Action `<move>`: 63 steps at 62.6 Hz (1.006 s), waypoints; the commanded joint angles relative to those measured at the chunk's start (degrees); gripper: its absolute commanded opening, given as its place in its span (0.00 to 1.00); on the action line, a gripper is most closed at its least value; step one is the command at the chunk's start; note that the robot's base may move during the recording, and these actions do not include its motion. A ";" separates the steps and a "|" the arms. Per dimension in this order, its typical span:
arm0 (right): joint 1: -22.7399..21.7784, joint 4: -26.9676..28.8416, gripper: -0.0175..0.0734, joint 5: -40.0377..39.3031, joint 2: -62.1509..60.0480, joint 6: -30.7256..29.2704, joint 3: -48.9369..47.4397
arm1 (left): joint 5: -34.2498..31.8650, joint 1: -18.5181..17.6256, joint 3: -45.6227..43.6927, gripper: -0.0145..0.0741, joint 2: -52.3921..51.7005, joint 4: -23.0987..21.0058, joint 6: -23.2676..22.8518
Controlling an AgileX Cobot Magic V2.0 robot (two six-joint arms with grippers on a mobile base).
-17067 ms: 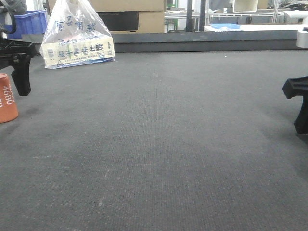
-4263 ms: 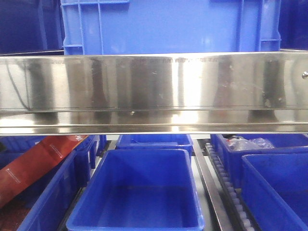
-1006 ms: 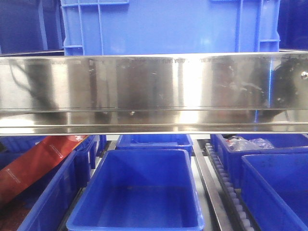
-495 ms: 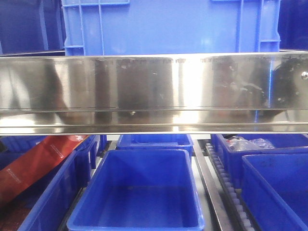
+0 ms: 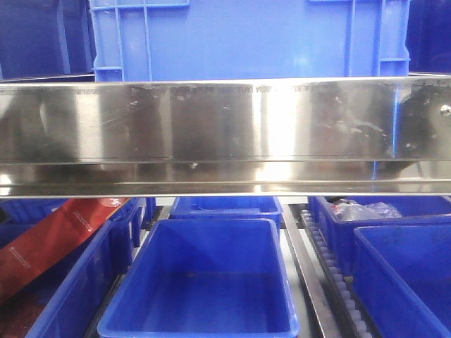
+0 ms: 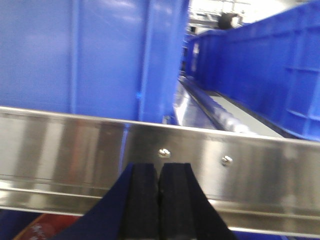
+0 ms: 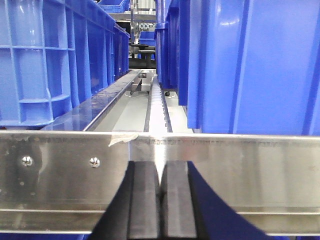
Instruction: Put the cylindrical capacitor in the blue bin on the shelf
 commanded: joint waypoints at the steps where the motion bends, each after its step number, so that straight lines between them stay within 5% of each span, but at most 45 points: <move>1: -0.27 0.08 0.01 -1.65 -0.22 0.10 0.00 | -0.33 -1.42 -0.07 0.04 -0.27 0.45 -0.03; 9: -0.27 0.08 0.01 -1.65 -0.22 0.10 0.00 | -0.65 -1.88 -0.07 0.04 -0.27 1.74 0.20; 16: -0.27 0.08 0.01 -1.65 -0.22 0.10 0.00 | -1.89 -1.88 -0.07 0.04 -0.27 2.44 5.73; 63: -0.27 0.08 0.01 -1.65 -0.22 0.10 0.00 | -2.64 -1.78 -0.07 0.04 -0.27 1.27 5.74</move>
